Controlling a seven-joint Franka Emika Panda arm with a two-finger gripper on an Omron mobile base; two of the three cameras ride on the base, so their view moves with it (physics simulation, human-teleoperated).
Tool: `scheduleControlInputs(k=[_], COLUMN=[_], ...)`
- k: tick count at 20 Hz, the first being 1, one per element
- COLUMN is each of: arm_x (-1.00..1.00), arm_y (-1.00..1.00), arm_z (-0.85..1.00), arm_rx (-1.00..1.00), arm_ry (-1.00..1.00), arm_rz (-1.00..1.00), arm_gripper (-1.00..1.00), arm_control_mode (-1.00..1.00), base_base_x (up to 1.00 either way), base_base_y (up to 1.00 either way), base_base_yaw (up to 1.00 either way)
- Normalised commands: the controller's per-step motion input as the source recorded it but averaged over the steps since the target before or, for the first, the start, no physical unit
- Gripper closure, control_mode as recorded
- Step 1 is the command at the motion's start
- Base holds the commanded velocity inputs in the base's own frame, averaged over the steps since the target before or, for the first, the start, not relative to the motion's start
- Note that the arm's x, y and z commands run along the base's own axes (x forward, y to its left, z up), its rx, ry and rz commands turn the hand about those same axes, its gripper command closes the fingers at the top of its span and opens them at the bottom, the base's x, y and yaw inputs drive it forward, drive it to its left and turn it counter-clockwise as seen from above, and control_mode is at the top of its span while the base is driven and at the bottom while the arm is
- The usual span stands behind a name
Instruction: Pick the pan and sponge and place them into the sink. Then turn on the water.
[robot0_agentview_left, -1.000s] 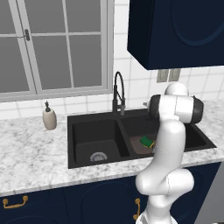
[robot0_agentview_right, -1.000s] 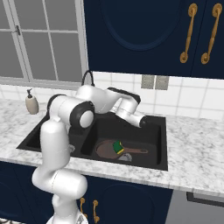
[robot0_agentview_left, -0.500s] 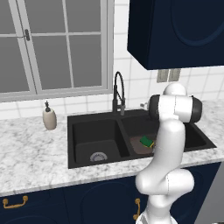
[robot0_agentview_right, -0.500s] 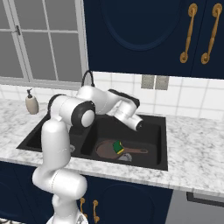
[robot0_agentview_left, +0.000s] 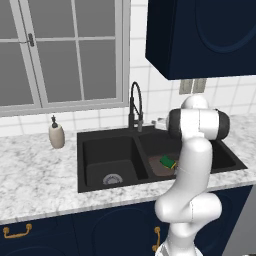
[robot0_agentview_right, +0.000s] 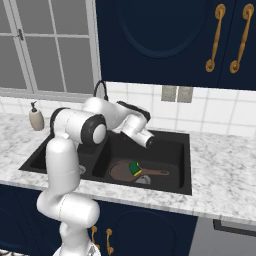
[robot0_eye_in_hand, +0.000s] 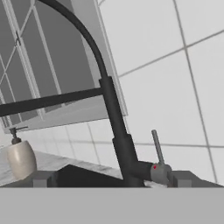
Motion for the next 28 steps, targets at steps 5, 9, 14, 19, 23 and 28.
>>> scheduleControlInputs(k=[5,9,14,19,23,28], arm_x=[0.25,0.3,0.21,0.07,0.0,0.0], arm_y=[0.14,0.02,0.0,0.0,0.0,0.0], arm_z=[0.0,0.0,0.0,-0.02,-0.05,-0.07], arm_rx=[-0.03,0.0,0.0,0.0,0.0,0.0], arm_ry=[-0.02,-0.05,-0.05,-0.03,-0.02,0.0], arm_rz=[-0.03,-0.06,-0.03,-0.01,-0.02,-0.06], arm_gripper=[-1.0,-1.0,-1.0,-1.0,-1.0,-1.0], arm_control_mode=[-1.0,-1.0,-1.0,-1.0,-1.0,-1.0], base_base_x=[0.0,0.0,0.0,0.0,0.0,0.0], base_base_y=[0.0,0.0,0.0,0.0,0.0,0.0], base_base_yaw=[0.0,0.0,0.0,0.0,0.0,0.0])
